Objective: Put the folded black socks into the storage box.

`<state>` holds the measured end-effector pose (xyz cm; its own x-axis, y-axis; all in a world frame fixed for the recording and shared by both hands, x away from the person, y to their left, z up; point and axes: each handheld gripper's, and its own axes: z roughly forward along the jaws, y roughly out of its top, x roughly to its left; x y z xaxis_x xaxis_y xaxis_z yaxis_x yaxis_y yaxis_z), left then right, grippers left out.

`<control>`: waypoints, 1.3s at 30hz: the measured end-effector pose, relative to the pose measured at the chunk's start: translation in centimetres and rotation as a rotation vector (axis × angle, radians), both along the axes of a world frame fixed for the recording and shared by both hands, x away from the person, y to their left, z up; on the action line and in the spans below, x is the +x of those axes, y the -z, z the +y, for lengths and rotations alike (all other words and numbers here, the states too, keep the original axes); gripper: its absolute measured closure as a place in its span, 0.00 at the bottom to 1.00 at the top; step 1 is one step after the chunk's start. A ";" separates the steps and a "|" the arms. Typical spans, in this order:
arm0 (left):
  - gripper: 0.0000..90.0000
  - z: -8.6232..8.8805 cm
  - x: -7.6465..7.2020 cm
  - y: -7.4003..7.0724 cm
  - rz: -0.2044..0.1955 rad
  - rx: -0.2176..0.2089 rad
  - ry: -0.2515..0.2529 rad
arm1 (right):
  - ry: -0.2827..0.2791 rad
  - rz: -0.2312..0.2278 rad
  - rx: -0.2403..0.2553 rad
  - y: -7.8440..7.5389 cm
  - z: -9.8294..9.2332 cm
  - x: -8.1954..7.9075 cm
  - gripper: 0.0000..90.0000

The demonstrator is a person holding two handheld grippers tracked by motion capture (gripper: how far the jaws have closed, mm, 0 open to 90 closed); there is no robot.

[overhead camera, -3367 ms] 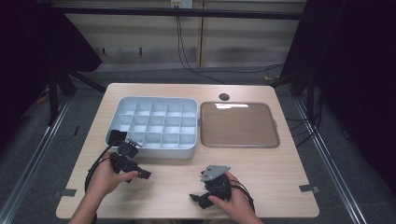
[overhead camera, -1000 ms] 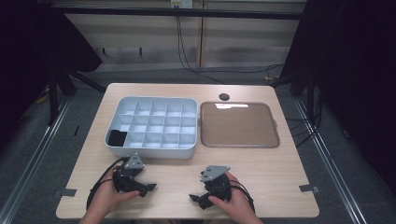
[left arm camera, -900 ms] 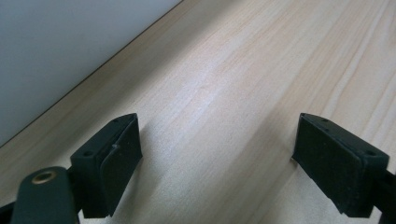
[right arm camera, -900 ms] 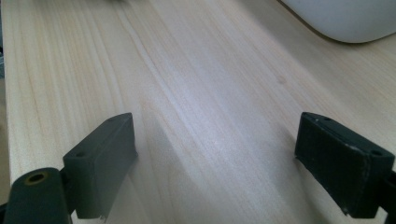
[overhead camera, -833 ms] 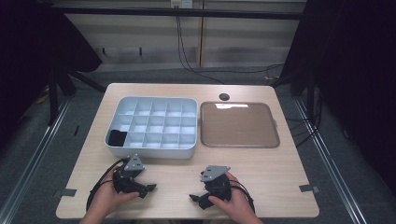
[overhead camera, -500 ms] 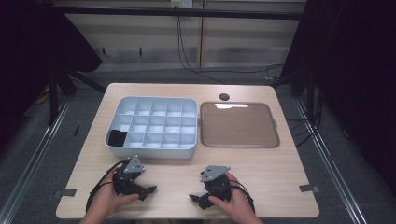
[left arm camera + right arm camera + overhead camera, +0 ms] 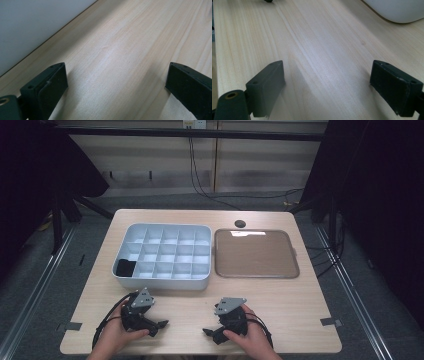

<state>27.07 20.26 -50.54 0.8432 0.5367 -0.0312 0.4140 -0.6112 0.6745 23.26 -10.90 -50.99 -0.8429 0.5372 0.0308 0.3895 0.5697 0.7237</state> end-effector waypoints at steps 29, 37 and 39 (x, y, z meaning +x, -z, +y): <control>0.00 0.3 0.1 0.4 -0.021 -0.030 -0.006 | 0.000 0.002 0.000 0.0 0.0 0.0 0.13; 0.00 0.3 0.2 0.4 -0.022 -0.029 -0.006 | 0.000 0.002 0.001 0.0 0.0 0.0 0.13; 0.00 0.3 0.2 0.4 -0.023 -0.028 -0.005 | 0.000 0.002 0.001 0.0 0.0 0.0 0.13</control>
<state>27.28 20.60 -50.96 0.8410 0.5403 -0.0275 0.4017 -0.5896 0.7008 23.24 -10.89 -50.99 -0.8428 0.5373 0.0327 0.3910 0.5692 0.7233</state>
